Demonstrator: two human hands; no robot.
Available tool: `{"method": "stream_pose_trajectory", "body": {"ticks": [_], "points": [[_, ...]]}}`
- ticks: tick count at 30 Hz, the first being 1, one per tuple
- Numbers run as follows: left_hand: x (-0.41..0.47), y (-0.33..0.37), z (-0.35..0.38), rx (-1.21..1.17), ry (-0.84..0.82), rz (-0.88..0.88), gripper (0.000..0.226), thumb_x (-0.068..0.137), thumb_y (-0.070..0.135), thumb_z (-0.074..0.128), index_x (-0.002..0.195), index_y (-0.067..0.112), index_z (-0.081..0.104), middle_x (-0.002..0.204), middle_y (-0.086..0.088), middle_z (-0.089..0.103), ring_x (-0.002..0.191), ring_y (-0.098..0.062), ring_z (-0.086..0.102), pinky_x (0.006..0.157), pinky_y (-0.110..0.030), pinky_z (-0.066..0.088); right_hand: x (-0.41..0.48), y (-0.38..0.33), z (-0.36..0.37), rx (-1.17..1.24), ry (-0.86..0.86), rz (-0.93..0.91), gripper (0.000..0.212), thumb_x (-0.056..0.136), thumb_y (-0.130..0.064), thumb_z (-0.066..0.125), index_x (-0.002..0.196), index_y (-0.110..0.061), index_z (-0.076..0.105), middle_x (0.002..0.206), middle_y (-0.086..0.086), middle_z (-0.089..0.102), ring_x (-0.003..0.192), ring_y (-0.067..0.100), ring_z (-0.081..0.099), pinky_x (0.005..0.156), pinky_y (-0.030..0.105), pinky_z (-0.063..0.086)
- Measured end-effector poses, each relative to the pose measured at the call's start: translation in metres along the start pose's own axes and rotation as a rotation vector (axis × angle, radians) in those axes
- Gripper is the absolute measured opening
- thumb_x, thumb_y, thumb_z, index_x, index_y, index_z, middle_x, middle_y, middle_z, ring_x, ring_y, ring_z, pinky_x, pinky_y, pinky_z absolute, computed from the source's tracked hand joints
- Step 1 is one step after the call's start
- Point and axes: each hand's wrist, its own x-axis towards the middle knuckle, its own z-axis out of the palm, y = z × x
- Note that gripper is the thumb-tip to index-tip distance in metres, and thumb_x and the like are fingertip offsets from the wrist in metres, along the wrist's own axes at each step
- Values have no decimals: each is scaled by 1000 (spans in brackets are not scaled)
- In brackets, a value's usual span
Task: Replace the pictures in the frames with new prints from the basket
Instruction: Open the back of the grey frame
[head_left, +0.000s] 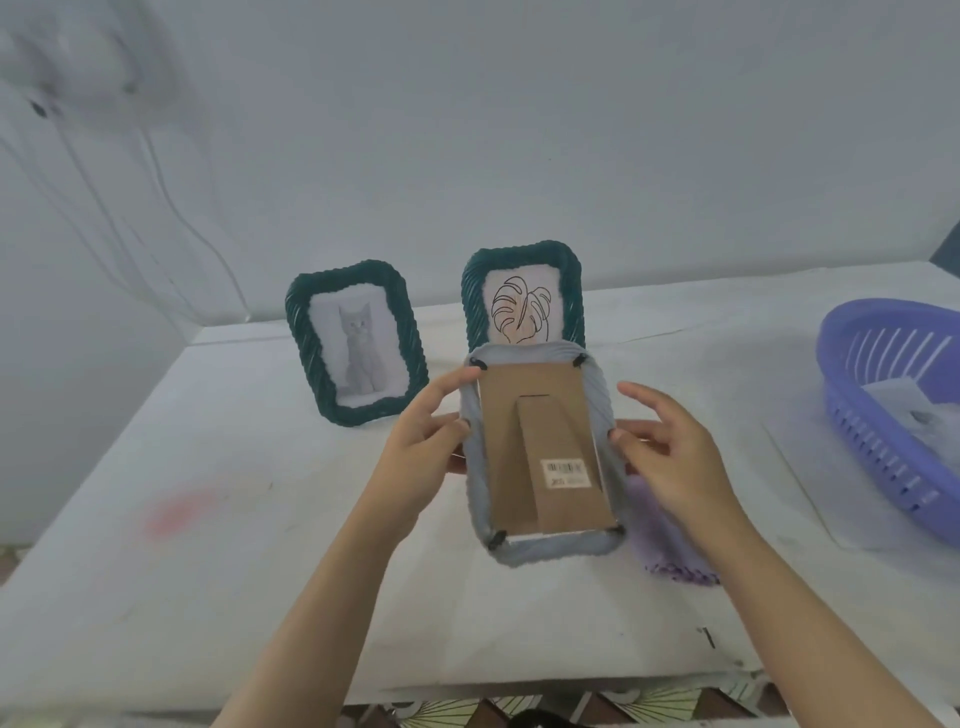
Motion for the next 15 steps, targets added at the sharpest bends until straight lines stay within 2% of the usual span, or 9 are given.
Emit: {"method": "stream_pose_trajectory", "body": {"ticks": [2,5,6,8,9,10,12,15], "points": [[-6,-7,-7,5,15,-12,50,92,-7,33,121,30,52,74,-2,70,67,-16,62,63,-28,50,-6,4,5,29,-7,-9,44,85,-8,62,122,-30,55,88,-1,69,82,11,65,64,13,51],[-14,-21,-16,54,102,-54,42,94,1,39,121,32,51,84,0,74,74,-17,66,64,-31,54,-12,8,18,4,-16,13,45,82,-4,66,119,-29,55,82,-1,67,76,10,65,58,8,48],[-18,-25,-18,86,131,-60,38,95,7,44,121,33,52,89,1,73,79,-18,67,66,-33,55,-14,10,24,-14,-26,27,46,81,-3,66,119,-27,55,81,-2,65,76,11,64,62,12,50],[-25,-34,-22,177,165,-67,35,89,23,59,119,39,53,98,6,70,81,-13,68,67,-29,56,-17,15,34,-69,-49,41,51,80,-1,66,124,-23,54,79,-3,64,77,15,65,73,28,56],[-28,-38,-23,220,162,-77,44,82,28,68,120,41,50,102,10,67,80,-10,68,66,-24,55,-19,17,38,-99,-61,38,53,80,-2,66,127,-23,52,79,-5,64,78,15,65,75,32,55],[-31,-42,-24,253,152,-90,57,75,31,75,123,41,46,105,15,63,80,-7,67,65,-21,54,-21,19,41,-132,-70,27,55,80,-3,66,129,-24,50,79,-6,64,79,13,64,76,29,53],[-36,-51,-26,321,136,-103,78,65,35,82,130,39,40,110,17,58,90,-5,63,70,-20,53,-24,20,45,-190,-82,-2,56,81,-5,65,130,-25,47,80,-6,64,79,9,63,72,17,46],[-41,-61,-26,360,105,-72,88,63,34,83,135,39,34,117,14,56,100,-4,57,75,-19,53,-28,21,49,-282,-96,-40,55,83,-8,64,133,-23,45,82,-4,64,78,5,60,65,5,38]]}}
